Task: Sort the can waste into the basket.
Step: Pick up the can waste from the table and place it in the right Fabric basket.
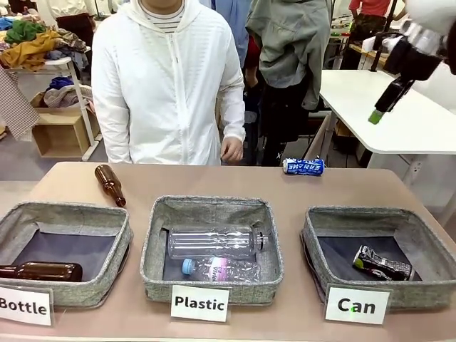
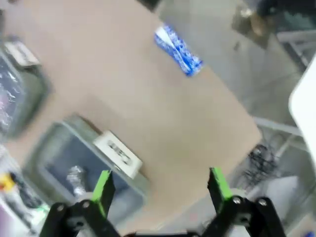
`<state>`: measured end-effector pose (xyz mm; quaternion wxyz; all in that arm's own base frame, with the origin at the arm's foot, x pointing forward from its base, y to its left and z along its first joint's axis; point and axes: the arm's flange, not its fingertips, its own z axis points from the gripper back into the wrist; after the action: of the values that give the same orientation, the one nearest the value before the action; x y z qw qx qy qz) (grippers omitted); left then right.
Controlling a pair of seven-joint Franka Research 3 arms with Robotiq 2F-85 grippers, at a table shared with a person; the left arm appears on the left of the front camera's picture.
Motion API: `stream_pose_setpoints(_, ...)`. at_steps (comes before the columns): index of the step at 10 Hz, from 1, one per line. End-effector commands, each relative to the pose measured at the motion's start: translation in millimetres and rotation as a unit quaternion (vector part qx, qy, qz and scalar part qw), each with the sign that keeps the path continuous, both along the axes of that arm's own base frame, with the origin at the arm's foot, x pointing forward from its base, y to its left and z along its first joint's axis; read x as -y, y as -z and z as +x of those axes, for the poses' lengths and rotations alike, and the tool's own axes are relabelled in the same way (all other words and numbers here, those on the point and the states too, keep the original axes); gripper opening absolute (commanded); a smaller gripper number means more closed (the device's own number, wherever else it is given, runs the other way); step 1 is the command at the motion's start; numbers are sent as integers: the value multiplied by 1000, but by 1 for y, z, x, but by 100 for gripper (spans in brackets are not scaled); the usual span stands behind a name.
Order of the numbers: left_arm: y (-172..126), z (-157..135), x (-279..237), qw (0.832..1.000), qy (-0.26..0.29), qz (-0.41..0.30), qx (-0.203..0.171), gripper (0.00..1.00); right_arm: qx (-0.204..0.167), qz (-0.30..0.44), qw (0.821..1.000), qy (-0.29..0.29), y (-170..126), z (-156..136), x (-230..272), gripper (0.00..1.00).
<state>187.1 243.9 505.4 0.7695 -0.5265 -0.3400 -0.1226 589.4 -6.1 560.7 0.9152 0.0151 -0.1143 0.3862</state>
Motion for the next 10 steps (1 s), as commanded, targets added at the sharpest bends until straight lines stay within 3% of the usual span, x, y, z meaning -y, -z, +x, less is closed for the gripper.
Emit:
stream_pose_setpoints(1, -5, 0, 0, 1000, -2, -9, -1, 100, -35, -128, 985, -113, -6, 15, -19, 100)
stream_pose_setpoints(2, -5, 0, 0, 1000, -2, -9, -1, 100, -50, -116, 980, -155, 4, 13, -25, 100)
stream_pose_setpoints(3, -5, 0, 0, 1000, -2, -9, -1, 100, -90, -69, 979, -172, 14, 0, -27, 100)
stream_pose_setpoints(4, -5, 0, 0, 1000, -2, -9, -1, 100, -45, -105, 990, -87, 11, 13, -22, 100)
stream_pose_setpoints(6, -5, 0, 0, 1000, -2, -9, -1, 100, -45, -105, 990, -87, 11, 13, -22, 100)
stream_pose_setpoints(7, -5, 0, 0, 1000, -2, -9, -1, 100, -64, -104, 985, -123, 16, 10, -28, 100)
stream_pose_setpoints(8, -5, 0, 0, 1000, -2, -9, -1, 100, -54, -73, 968, -232, 16, 27, -23, 100)
stream_pose_setpoints(9, -5, 0, 0, 1000, -2, -9, -1, 100, -29, -73, 957, -281, 31, 53, -24, 100)
stream_pose_setpoints(10, -5, 0, 0, 1000, -2, -9, -1, 100, 7, -75, 931, -358, 42, 74, -23, 100)
